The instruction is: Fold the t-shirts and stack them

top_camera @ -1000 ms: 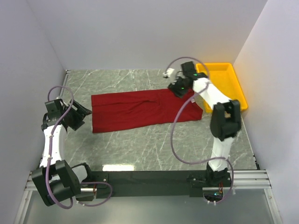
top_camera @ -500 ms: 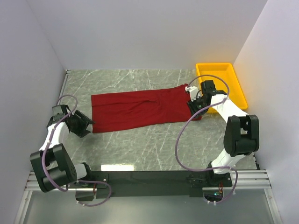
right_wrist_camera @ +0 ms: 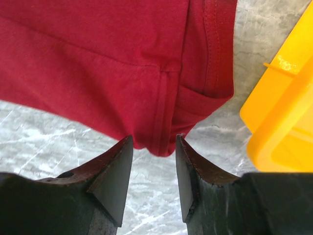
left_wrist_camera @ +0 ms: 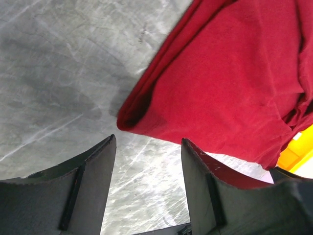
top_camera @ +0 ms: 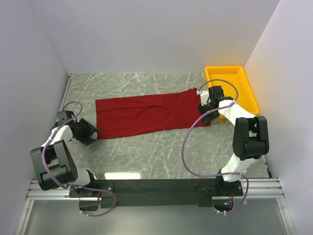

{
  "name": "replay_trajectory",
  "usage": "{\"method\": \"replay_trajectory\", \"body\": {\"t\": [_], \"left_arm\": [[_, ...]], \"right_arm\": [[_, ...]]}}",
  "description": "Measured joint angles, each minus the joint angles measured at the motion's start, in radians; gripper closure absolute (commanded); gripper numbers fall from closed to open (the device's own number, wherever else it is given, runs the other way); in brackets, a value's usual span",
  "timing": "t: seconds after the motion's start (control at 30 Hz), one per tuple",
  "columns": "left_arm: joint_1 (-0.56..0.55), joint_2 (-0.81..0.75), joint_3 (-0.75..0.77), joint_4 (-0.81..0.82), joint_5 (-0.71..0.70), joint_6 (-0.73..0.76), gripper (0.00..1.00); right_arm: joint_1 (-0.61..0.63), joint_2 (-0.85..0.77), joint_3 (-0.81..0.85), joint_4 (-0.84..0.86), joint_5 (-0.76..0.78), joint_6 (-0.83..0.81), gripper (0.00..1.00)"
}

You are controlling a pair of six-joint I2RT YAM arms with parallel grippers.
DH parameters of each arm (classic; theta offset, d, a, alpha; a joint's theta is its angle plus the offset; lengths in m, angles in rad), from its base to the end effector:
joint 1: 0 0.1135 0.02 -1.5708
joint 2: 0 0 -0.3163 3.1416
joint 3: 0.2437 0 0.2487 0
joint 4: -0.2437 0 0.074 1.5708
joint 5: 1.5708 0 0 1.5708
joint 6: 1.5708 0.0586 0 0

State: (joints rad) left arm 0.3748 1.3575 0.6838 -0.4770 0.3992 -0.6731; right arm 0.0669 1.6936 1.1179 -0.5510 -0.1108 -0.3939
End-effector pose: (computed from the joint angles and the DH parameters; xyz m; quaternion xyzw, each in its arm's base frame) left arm 0.2236 0.0635 0.2021 -0.4438 0.8507 -0.2221 0.1733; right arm 0.3495 0.0299 0.2269 -0.2343 0.9454 0.0175 0.2258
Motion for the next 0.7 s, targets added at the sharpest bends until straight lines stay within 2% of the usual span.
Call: {"method": "replay_trajectory", "body": {"t": [0.17, 0.47, 0.57, 0.6, 0.67, 0.7], "left_arm": [[0.000, 0.041, 0.000, 0.002, 0.000, 0.008, 0.42], [0.000, 0.095, 0.016, 0.014, -0.002, 0.031, 0.47], [0.000, 0.122, 0.020, 0.032, 0.002, 0.034, 0.55], [0.001, 0.129, 0.021, 0.035, 0.007, 0.033, 0.64], [0.002, 0.137, 0.021, 0.047, 0.008, 0.034, 0.75], [0.002, 0.141, 0.021, 0.053, 0.007, 0.035, 0.87]], "right_arm": [[0.000, 0.018, 0.000, 0.018, 0.006, 0.016, 0.63], [-0.006, 0.028, 0.000, 0.021, 0.003, 0.025, 0.73], [-0.007, 0.028, 0.000, 0.021, 0.001, 0.029, 0.76], [-0.008, 0.028, 0.000, 0.021, -0.002, 0.030, 0.78], [-0.008, 0.028, 0.000, 0.021, -0.003, 0.030, 0.81], [-0.008, 0.028, 0.000, 0.021, -0.004, 0.031, 0.86]]}}
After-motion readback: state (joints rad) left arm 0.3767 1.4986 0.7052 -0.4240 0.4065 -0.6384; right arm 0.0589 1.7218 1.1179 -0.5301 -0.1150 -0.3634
